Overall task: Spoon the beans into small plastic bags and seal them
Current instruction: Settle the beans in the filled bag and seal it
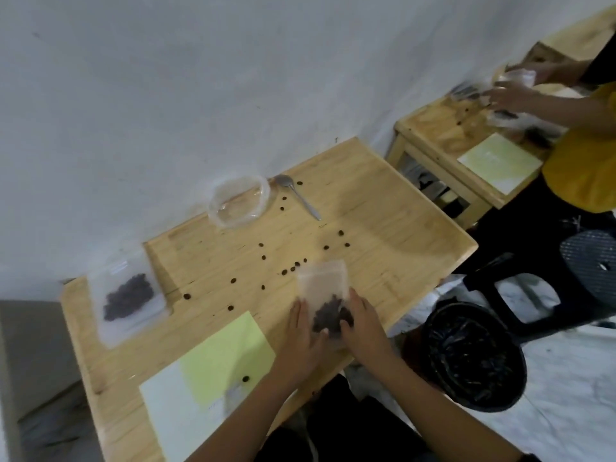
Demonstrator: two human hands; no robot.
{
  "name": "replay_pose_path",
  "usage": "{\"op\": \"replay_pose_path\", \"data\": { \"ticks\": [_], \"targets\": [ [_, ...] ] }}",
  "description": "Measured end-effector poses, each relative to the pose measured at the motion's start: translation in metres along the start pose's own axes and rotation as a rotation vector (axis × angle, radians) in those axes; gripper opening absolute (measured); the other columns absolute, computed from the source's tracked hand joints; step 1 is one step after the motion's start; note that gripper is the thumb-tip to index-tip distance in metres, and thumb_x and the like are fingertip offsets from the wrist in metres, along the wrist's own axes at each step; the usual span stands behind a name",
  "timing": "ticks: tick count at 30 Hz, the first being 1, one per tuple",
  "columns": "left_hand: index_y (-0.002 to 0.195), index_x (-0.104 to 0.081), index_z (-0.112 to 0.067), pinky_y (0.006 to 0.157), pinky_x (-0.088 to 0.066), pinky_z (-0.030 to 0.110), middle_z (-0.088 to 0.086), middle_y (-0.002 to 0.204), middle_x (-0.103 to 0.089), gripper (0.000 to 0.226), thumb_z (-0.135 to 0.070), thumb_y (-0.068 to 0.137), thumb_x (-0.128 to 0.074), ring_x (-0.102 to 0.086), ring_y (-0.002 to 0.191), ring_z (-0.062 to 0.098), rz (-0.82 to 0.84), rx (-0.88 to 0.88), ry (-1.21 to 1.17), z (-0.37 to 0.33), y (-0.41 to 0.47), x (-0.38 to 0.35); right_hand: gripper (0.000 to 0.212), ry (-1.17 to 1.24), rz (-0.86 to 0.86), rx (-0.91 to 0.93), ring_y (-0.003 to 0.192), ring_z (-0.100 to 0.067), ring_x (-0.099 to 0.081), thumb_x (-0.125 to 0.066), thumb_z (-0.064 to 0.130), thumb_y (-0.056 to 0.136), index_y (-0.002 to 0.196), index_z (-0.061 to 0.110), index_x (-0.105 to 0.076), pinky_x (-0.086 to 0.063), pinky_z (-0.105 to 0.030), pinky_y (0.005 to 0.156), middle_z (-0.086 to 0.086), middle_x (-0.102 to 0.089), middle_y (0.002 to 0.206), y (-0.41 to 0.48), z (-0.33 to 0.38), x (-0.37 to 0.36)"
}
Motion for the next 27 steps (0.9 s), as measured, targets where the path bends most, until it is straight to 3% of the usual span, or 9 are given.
{"op": "replay_pose_path", "data": {
  "ticks": [4, 5, 8, 12, 14, 17, 19, 23, 27],
  "targets": [
    [0.147, -0.018, -0.01, 0.102, -0.012, 0.0, -0.009, 0.14, -0.026, 0.058, -0.028, 0.099, -0.045, -0.024, 0.131, 0.005, -0.089, -0.02, -0.191, -0.008, -0.004, 0.007, 0.052, 0.165, -0.074, -0.085, 0.12, -0.023, -0.048, -0.051, 0.013, 0.09, 0.14, 0.013, -0.037, -0.044, -0.031, 0.093, -0.005, -0.048, 0.13, 0.0, -0.003, 0.007],
    [0.145, -0.025, -0.015, 0.102, -0.02, 0.002, -0.012, 0.136, -0.03, 0.054, -0.032, 0.098, -0.046, -0.029, 0.127, 0.004, -0.106, 0.004, -0.244, -0.008, -0.006, 0.012, 0.052, 0.207, -0.078, -0.1, 0.12, -0.023, -0.05, -0.052, 0.012, 0.09, 0.141, 0.012, -0.037, -0.044, -0.03, 0.093, -0.005, -0.048, 0.131, 0.0, 0.0, 0.009],
    [0.142, -0.037, -0.022, 0.108, -0.039, 0.037, -0.005, 0.142, -0.043, 0.061, -0.052, 0.089, -0.044, -0.044, 0.127, 0.013, -0.187, 0.062, -0.418, 0.005, -0.009, 0.022, 0.053, 0.267, -0.073, -0.063, 0.113, -0.019, -0.051, -0.052, 0.007, 0.091, 0.142, 0.011, -0.036, -0.044, -0.024, 0.084, -0.005, -0.048, 0.132, -0.001, 0.016, 0.012],
    [0.13, -0.052, -0.017, 0.091, -0.052, 0.037, -0.001, 0.123, -0.056, 0.034, -0.021, 0.097, -0.051, -0.06, 0.104, 0.014, -0.372, 0.085, -0.649, 0.019, -0.026, 0.061, 0.051, 0.385, 0.003, 0.001, 0.1, -0.015, -0.051, -0.054, 0.005, 0.091, 0.139, 0.014, -0.04, -0.045, -0.016, 0.066, -0.005, -0.051, 0.127, 0.002, 0.048, 0.004],
    [0.119, -0.059, -0.021, 0.087, -0.054, 0.034, 0.0, 0.121, -0.057, 0.025, -0.017, 0.094, -0.056, -0.062, 0.102, 0.012, -0.438, 0.041, -0.771, 0.031, -0.038, 0.083, 0.051, 0.388, 0.086, 0.062, 0.096, -0.017, -0.055, -0.057, 0.004, 0.089, 0.136, 0.017, -0.043, -0.046, -0.017, 0.064, -0.004, -0.053, 0.122, 0.002, 0.068, -0.01],
    [0.111, -0.064, -0.026, 0.086, -0.054, 0.029, -0.003, 0.122, -0.06, 0.024, -0.018, 0.088, -0.065, -0.058, 0.111, 0.015, -0.531, 0.015, -0.786, 0.056, -0.058, 0.109, 0.046, 0.308, 0.247, 0.228, 0.091, -0.015, -0.058, -0.058, 0.005, 0.088, 0.131, 0.017, -0.047, -0.052, -0.026, 0.076, 0.001, -0.056, 0.105, -0.008, 0.104, -0.036],
    [0.106, -0.065, -0.022, 0.076, -0.056, 0.022, 0.0, 0.116, -0.062, 0.023, -0.009, 0.086, -0.066, -0.064, 0.099, 0.014, -0.617, 0.016, -0.818, 0.075, -0.075, 0.124, 0.038, 0.279, 0.332, 0.311, 0.089, -0.013, -0.059, -0.059, 0.007, 0.089, 0.125, 0.016, -0.052, -0.052, -0.026, 0.078, 0.002, -0.057, 0.097, -0.017, 0.123, -0.058],
    [0.101, -0.067, -0.026, 0.088, -0.054, 0.041, -0.002, 0.113, -0.064, 0.023, -0.008, 0.086, -0.067, -0.063, 0.106, 0.023, -0.829, 0.104, -0.884, 0.126, -0.112, 0.146, 0.011, 0.176, 0.386, 0.302, 0.093, -0.022, -0.062, -0.058, 0.01, 0.09, 0.096, 0.017, -0.064, -0.051, -0.027, 0.076, -0.004, -0.063, 0.097, -0.025, 0.135, -0.098],
    [0.103, -0.065, -0.022, 0.096, -0.049, 0.045, -0.001, 0.113, -0.063, 0.023, -0.007, 0.086, -0.066, -0.058, 0.113, 0.025, -1.038, 0.175, -1.023, 0.165, -0.149, 0.16, 0.009, -0.166, 0.503, 0.35, 0.096, -0.019, -0.059, -0.059, 0.011, 0.089, 0.097, 0.009, -0.063, -0.049, -0.027, 0.083, -0.005, -0.06, 0.099, -0.032, 0.127, -0.129]
  ]
}}
Point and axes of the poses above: each hand's wrist, its own y-axis towards the middle knuckle, its own x-axis out of the back of the hand, z = x × y, the point moved 4 cm from there along y, towards the middle knuckle
